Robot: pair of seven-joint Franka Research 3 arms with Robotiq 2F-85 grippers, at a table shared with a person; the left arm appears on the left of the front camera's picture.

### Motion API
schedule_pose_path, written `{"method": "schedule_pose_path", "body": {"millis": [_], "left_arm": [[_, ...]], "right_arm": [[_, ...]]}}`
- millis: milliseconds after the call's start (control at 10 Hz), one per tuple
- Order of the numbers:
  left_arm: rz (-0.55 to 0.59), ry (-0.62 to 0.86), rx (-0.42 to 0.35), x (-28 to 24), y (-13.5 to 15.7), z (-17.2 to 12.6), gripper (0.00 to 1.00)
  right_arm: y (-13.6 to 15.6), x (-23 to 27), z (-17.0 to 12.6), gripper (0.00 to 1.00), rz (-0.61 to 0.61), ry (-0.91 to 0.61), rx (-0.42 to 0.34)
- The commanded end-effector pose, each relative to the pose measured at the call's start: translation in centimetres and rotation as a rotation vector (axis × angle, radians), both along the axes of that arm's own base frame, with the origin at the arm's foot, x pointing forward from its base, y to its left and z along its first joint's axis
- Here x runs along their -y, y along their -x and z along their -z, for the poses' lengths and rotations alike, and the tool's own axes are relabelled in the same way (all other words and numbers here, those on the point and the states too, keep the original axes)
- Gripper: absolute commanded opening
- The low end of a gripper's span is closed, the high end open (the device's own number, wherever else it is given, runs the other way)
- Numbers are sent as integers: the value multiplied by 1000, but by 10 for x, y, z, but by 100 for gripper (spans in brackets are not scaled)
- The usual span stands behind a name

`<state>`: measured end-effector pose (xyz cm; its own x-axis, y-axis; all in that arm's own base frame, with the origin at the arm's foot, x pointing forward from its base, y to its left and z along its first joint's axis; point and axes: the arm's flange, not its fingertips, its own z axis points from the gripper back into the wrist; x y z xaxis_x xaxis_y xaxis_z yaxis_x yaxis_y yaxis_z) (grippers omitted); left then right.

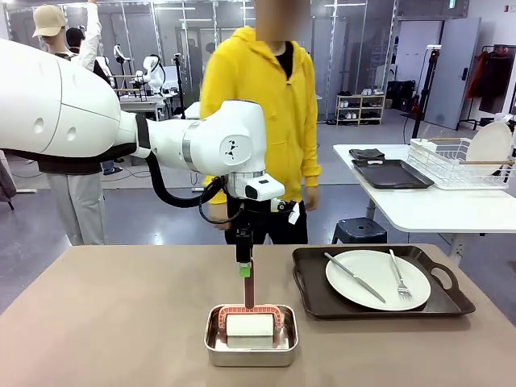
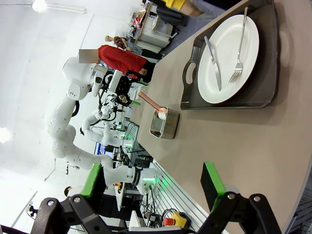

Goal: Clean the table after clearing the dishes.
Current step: When the right (or left) Handle tray is removed, use the right hand (or left hand) to clean the right (or left) side of the table with the Lint Roller.

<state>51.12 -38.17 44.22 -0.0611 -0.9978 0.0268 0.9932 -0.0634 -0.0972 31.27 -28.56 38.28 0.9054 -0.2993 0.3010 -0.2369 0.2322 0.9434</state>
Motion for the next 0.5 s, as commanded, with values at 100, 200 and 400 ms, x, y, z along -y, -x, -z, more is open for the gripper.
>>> {"method": "schedule_pose_path", "body": {"millis": [100, 200, 400], "left_arm": [[4, -7, 6, -1, 0, -2, 92], [4, -7, 6, -1, 0, -2, 92], [4, -7, 6, -1, 0, -2, 92]], "right_arm": [[4, -1, -3, 100, -4, 2, 4], [4, -1, -3, 100, -4, 2, 4], [4, -1, -3, 100, -4, 2, 4]]}}
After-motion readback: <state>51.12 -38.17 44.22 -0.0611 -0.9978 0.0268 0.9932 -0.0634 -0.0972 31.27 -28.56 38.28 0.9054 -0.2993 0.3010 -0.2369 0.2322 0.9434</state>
